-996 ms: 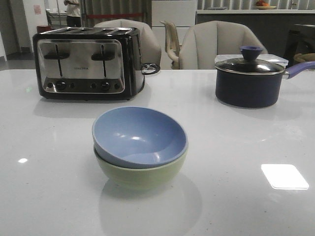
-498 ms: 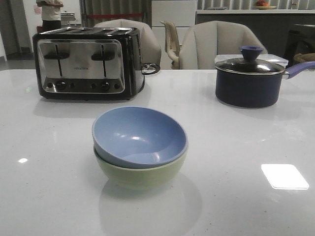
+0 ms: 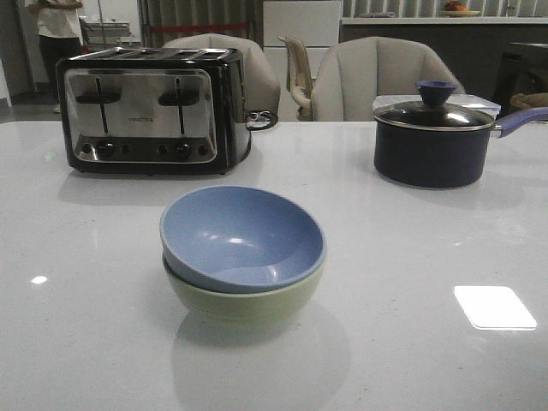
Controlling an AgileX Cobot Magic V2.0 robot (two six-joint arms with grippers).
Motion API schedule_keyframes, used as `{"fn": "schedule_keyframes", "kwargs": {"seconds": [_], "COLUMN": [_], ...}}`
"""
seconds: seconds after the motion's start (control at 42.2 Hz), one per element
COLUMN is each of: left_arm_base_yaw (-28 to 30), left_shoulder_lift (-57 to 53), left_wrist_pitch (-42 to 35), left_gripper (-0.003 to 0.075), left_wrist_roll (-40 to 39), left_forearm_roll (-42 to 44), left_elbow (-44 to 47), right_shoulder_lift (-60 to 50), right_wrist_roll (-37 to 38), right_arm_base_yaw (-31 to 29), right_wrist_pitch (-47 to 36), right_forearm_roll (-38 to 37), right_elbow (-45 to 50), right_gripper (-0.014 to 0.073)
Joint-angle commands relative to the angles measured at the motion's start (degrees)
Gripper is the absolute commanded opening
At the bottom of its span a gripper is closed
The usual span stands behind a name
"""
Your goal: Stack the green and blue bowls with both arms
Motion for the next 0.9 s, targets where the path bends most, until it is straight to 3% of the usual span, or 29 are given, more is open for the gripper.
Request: {"fn": "schedule_keyframes", "kwargs": {"seconds": [0.0, 0.308, 0.877], "left_arm_base_yaw": [-0.17, -0.17, -0.17], "left_shoulder_lift": [-0.99, -0.99, -0.99], "left_wrist_pitch": [-5.32, -5.32, -5.32], "left_gripper": [0.0101, 0.0101, 0.0101], "left_wrist_roll": [-0.35, -0.35, -0.35], "left_forearm_roll": [-0.11, -0.11, -0.11], "left_elbow": [0.36, 0.36, 0.36], "right_shoulder_lift": [-5.56, -16.96, -18.95], "right_wrist_roll": [-0.3, -0.3, -0.3], "right_arm_base_yaw": [-3.3, -5.31, -6.02], "right_wrist_pitch": [-12.46, -18.92, -20.38], "right_forearm_roll": [-0.51, -0.51, -0.51], "right_elbow": [5.36, 17.61, 17.7], "right_gripper": [0.0043, 0.0043, 0.0043]}}
